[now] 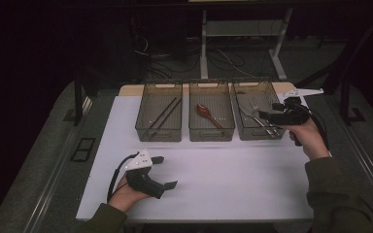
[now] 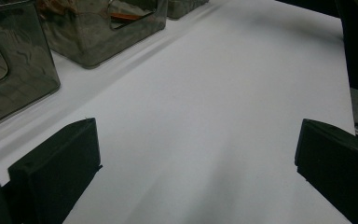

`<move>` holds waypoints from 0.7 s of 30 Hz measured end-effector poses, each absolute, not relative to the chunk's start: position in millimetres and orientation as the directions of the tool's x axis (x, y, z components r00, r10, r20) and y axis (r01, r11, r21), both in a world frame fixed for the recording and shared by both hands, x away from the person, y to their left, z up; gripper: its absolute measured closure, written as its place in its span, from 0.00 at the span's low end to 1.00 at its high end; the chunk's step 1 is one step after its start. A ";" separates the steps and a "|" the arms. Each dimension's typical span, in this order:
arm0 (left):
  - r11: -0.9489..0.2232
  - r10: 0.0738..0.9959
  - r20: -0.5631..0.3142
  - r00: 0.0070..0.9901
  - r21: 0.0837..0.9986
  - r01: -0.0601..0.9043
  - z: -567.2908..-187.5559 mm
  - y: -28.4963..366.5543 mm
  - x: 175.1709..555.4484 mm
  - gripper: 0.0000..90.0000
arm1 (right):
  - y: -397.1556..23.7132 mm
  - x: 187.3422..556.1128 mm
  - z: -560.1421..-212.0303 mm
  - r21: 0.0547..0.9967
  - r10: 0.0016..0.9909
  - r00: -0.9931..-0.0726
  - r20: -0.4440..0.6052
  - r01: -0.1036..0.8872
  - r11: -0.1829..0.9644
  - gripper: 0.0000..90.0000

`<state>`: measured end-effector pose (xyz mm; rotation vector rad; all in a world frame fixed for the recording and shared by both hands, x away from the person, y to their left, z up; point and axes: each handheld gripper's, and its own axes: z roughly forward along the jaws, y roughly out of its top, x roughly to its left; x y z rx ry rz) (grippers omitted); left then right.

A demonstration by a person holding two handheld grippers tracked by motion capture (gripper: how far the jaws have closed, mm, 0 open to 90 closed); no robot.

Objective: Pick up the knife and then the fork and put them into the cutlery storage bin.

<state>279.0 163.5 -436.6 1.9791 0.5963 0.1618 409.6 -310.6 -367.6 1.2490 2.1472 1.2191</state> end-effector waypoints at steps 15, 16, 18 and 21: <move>-0.356 0.478 -0.139 0.867 0.872 0.336 -436.0 164.7 278.5 0.00 | -294.2 369.1 -371.4 0.854 0.768 -0.636 0.080 0.440 0.276 0.22; -0.356 0.477 -0.139 0.868 0.872 0.335 -435.9 164.8 278.5 0.00 | -293.3 366.2 -372.0 0.855 0.765 -0.639 0.082 0.440 0.276 0.21; -0.354 0.478 -0.139 0.867 0.873 0.336 -435.7 164.9 278.4 0.00 | -292.2 360.5 -373.4 0.858 0.755 -0.650 0.083 0.433 0.278 0.21; -0.355 0.478 -0.139 0.868 0.873 0.335 -435.6 165.0 278.3 0.00 | -290.7 352.0 -375.7 0.858 0.742 -0.663 0.097 0.433 0.275 0.21</move>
